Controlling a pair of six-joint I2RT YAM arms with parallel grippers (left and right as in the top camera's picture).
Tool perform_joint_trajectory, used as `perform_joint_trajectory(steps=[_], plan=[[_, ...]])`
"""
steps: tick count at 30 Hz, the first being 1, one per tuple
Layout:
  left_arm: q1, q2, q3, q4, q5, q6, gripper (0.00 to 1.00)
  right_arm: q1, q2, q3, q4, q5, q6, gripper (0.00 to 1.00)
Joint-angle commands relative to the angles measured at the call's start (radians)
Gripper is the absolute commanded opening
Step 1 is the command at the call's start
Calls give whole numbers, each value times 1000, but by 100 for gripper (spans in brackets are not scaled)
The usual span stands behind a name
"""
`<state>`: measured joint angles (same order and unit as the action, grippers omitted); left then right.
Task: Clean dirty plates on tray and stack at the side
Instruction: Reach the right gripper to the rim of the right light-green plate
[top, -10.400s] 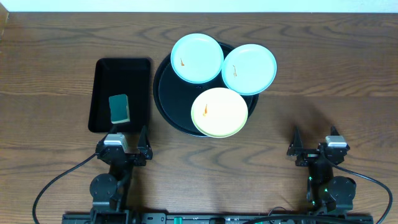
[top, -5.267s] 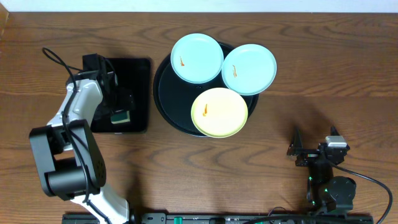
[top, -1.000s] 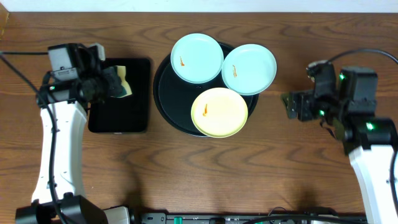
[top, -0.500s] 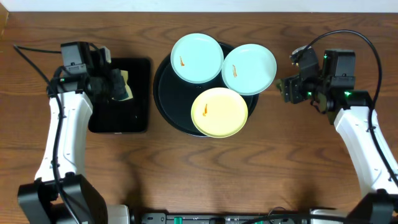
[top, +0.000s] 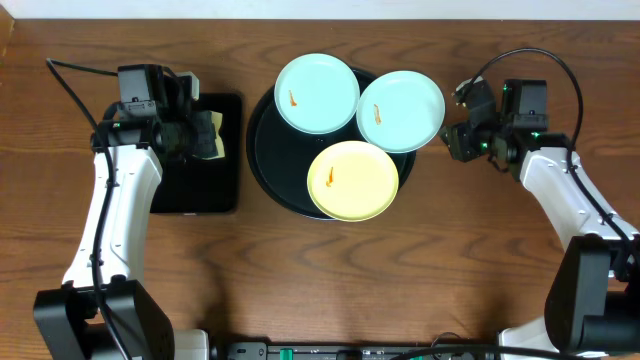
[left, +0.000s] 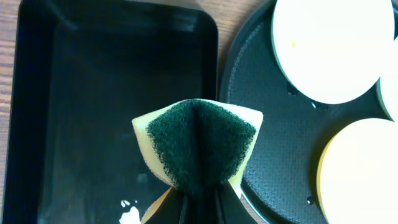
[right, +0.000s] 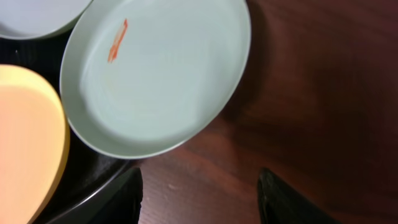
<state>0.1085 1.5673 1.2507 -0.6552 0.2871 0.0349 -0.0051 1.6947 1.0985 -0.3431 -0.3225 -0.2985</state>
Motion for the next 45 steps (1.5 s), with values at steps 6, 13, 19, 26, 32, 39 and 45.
perform_joint_trajectory(steps=[6, 13, 19, 26, 32, 39, 45], plan=[[-1, 8, -50, 8, -13, 21, 8, -5, 59, 12, 90, -27, 20, 53], [-1, 8, -51, 6, -17, 21, 8, -5, 69, 14, 99, -57, 88, 44], [-1, 8, -51, -11, -45, 12, 8, 21, -167, 37, 6, -175, 250, 43], [-1, 8, -51, -38, -45, 5, 8, 124, -333, 35, -302, -77, 389, 51], [-1, 8, -51, -29, -26, -6, 8, 193, -299, 31, -304, 358, 343, 71], [-1, 8, -51, -16, -19, -5, 8, 91, -116, 31, -38, 200, 188, 71], [-1, 8, -51, -17, -19, -5, 8, 19, 87, 31, 143, 22, 174, 64]])
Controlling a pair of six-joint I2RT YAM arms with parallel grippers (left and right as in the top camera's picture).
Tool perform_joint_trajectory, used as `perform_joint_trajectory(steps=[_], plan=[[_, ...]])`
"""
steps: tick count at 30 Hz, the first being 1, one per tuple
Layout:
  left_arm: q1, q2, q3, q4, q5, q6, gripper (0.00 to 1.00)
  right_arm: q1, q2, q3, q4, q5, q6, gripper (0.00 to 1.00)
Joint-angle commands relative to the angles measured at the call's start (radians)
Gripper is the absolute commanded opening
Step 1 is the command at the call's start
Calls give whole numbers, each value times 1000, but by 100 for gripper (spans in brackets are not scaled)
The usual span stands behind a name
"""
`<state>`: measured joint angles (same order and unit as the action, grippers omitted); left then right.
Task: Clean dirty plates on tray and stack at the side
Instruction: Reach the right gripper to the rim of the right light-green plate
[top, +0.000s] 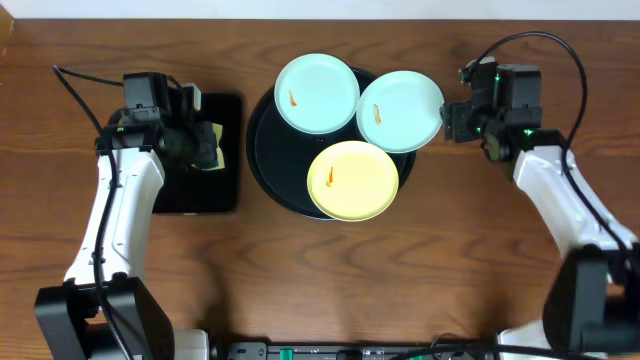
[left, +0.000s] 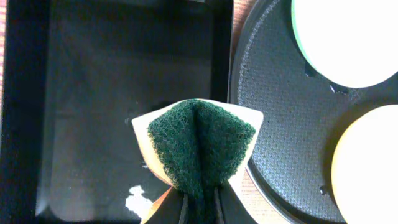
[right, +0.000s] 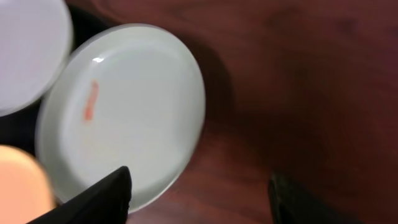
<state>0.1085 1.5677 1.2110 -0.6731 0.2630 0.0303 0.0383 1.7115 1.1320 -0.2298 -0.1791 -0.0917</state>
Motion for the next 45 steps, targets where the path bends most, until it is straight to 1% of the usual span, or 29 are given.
perform_joint_trajectory(steps=[1, 3, 4, 7, 8, 11, 12, 16, 19, 25, 26, 28, 29, 33, 36, 40, 41, 43, 45], plan=[[-1, 8, -11, 1, 5, 0, 8, -32, 104, -3, 53, -160, -33, 60], [-1, 8, -11, 1, 5, 0, 8, -40, 147, -3, 84, -212, -34, 55], [-1, 8, -11, 1, 5, 0, 8, -41, 158, -3, 92, -219, -33, 54], [-1, 8, -11, 1, 5, 0, 8, -42, 176, -3, 121, -224, -31, 54], [-1, 8, -11, 1, 5, 0, 8, -40, 181, -3, 127, -232, -24, 52], [-1, 8, -12, 1, 5, 0, 8, -33, 201, -3, 135, -258, -19, 52], [-1, 8, -12, 1, 5, 0, 8, -31, 210, -3, 138, -250, -19, 50], [-1, 8, -12, 0, 5, 0, 8, -31, 249, -3, 161, -244, -18, 40], [-1, 8, -12, 2, 5, 0, 8, -32, 250, -3, 163, -243, -18, 31], [-1, 8, -12, 5, 5, 0, 8, -32, 200, -3, 159, -239, -18, 13], [-1, 8, -12, 5, 5, 0, 8, -32, 188, -3, 155, -235, -18, 11], [-1, 8, -12, 5, 5, 0, 8, -31, 161, -3, 146, -216, -18, 2], [-1, 8, -12, 5, 5, 0, 8, -31, 145, -3, 138, -196, -18, 1], [-1, 8, -12, 5, 5, 0, 8, -25, 101, -3, 113, -113, -23, 1], [-1, 8, -12, 5, 5, 0, 8, -16, 83, -3, 105, -98, -45, 2], [-1, 8, -12, 4, 5, 0, 8, -11, 85, -3, 101, -97, -45, 38], [-1, 8, -12, 2, 5, 0, 8, -11, 91, -3, 101, -97, -46, 43], [-1, 8, -12, 0, 5, 0, 8, -13, 109, -3, 103, -98, -65, 43], [-1, 8, -12, 1, 5, 0, 8, -13, 136, -3, 107, -98, -98, 47]])
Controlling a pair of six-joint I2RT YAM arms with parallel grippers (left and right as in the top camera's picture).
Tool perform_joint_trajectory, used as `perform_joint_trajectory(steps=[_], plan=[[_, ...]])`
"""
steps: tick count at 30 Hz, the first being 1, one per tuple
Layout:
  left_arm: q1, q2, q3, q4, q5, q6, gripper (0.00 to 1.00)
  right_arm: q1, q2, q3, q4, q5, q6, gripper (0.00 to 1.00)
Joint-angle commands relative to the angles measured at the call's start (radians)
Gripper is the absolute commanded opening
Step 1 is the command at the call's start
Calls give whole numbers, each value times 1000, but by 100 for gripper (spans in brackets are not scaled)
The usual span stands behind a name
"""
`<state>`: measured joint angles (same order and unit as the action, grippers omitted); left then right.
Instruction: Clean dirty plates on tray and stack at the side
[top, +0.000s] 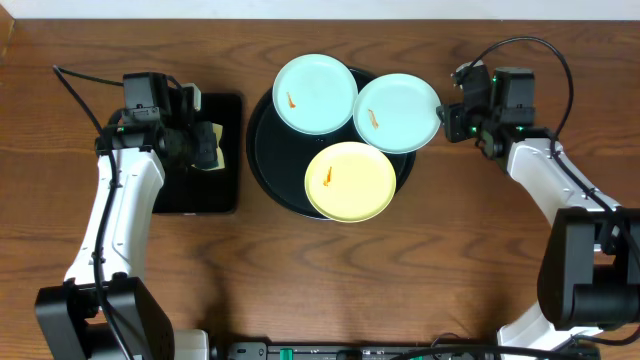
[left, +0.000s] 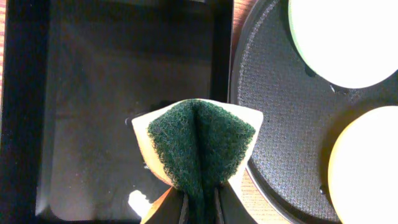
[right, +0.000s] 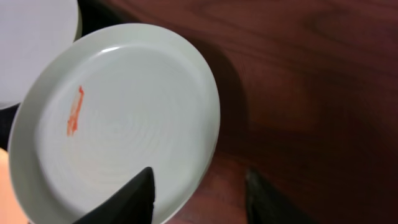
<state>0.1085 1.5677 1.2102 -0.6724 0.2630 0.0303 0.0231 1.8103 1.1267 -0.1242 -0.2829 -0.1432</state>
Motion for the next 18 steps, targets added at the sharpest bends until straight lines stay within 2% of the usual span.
perform_joint_trajectory(steps=[1, 3, 8, 11, 18], plan=[[-1, 8, -11, 0, 5, 0, 8, 2, 51, 3, 5, 6, -59, 50], [-1, 8, -11, 0, 5, 0, 8, 2, 75, 3, 23, -8, -80, 55], [-1, 8, -11, 0, 5, 0, 8, 2, 82, 3, 54, -61, -82, 56], [-1, 8, -11, -1, 5, 0, 8, 3, 100, 3, 57, -89, -83, 54], [-1, 8, -11, -8, 5, 0, 8, 2, 157, 3, 92, -87, -83, 40]])
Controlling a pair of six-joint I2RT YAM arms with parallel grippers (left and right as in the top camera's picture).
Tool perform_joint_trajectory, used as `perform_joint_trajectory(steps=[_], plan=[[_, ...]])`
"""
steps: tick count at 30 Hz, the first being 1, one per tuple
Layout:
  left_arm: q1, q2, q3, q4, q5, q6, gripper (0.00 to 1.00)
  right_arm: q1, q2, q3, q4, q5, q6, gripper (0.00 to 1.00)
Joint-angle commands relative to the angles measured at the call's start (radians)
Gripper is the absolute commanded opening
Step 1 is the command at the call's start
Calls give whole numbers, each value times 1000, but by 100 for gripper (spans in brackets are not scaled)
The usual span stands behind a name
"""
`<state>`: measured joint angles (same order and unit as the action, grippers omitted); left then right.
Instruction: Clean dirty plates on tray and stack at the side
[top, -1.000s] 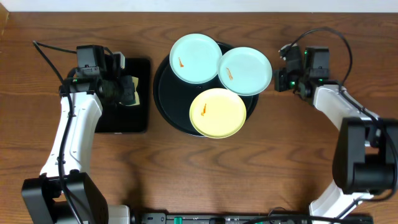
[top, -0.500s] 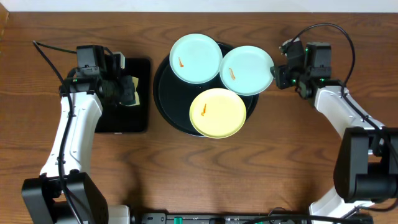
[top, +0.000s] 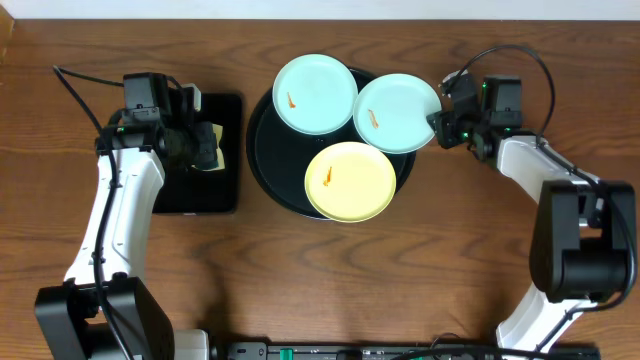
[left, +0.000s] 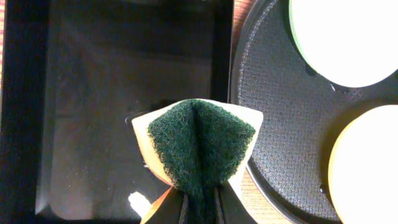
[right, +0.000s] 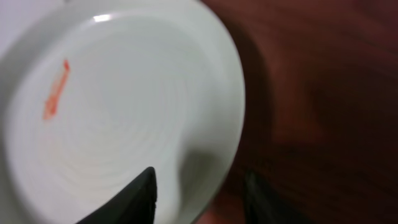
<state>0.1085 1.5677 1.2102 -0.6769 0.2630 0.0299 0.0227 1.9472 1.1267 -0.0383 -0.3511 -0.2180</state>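
Three dirty plates lie on the round black tray (top: 262, 150): a light blue plate (top: 316, 93) at the back, a pale green plate (top: 397, 112) at the right and a yellow plate (top: 350, 181) in front, each with an orange smear. My left gripper (left: 200, 208) is shut on a folded green-and-yellow sponge (left: 199, 146) over the black rectangular tray (top: 195, 190). My right gripper (right: 202, 186) is open astride the green plate's (right: 118, 118) right rim, one finger over the plate and one outside it.
The wooden table (top: 320, 280) carries both trays. The black rectangular tray (left: 93, 93) holds a small white fleck near its front. My right arm's cable (top: 505, 55) arcs above the right wrist.
My right gripper has moved in closer on the green plate, so its rim now lies between the open fingers. My left gripper and the sponge have stayed where they were.
My left gripper held the sponge over the rectangular tray at every moment, shifting only slightly early on. My right gripper stood open off the green plate's right edge, then nearer beside it, then with a finger over the rim, and now straddles the rim.
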Motion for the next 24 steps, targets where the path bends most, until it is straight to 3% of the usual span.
perform_joint_trajectory(steps=[1, 4, 8, 13, 21, 22, 24], plan=[[-1, 8, -11, -3, 5, 0, 8, 2, 21, 3, 14, -14, -8, 40], [-1, 8, -11, -3, 5, 0, 8, -1, 21, 3, 24, -12, -8, 39], [-1, 8, -11, -3, 5, 0, 8, -3, 28, 3, 24, -12, -8, 12], [-1, 8, -11, -3, 5, 0, 8, -3, 27, 3, 24, -12, -8, 1], [-1, 8, -11, -3, 5, 0, 8, -16, -47, 3, 7, -12, -7, 1], [-1, 8, -11, -3, 5, 0, 8, -16, -63, 3, -6, -12, -7, 8], [-1, 8, -11, -2, 5, 0, 8, -16, -91, 3, -40, -12, -7, 35]])
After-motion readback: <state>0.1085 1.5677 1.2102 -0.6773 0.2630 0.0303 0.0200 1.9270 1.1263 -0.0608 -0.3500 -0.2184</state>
